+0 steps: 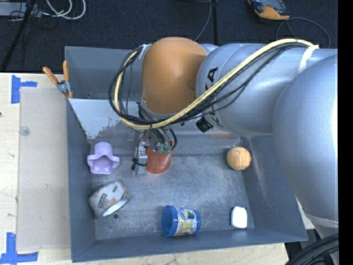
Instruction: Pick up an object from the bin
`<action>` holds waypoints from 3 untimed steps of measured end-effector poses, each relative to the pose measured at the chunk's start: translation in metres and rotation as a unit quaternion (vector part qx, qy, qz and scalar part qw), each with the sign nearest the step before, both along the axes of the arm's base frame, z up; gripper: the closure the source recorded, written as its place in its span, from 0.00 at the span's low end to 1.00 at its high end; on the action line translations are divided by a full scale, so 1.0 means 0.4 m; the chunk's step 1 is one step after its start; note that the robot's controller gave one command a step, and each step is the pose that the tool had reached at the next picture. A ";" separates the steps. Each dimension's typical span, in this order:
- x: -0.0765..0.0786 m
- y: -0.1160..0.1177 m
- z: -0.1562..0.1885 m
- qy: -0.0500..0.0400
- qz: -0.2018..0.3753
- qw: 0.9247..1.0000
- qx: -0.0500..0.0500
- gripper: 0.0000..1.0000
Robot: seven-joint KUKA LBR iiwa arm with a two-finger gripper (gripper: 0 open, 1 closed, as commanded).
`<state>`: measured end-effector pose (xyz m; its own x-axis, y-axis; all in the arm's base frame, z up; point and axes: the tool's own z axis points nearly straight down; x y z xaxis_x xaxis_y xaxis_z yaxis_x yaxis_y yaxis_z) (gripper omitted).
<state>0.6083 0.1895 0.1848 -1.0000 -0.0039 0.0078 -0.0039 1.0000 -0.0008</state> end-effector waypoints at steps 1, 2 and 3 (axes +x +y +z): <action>0.003 -0.003 0.013 -0.004 -0.002 1.000 0.001 0.00; -0.049 0.039 -0.100 -0.003 0.062 0.998 0.001 0.00; -0.178 0.121 -0.118 0.000 0.188 0.982 -0.003 0.00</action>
Offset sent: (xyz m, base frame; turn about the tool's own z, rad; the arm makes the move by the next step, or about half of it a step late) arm -0.0553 0.0439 -0.1148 -0.3298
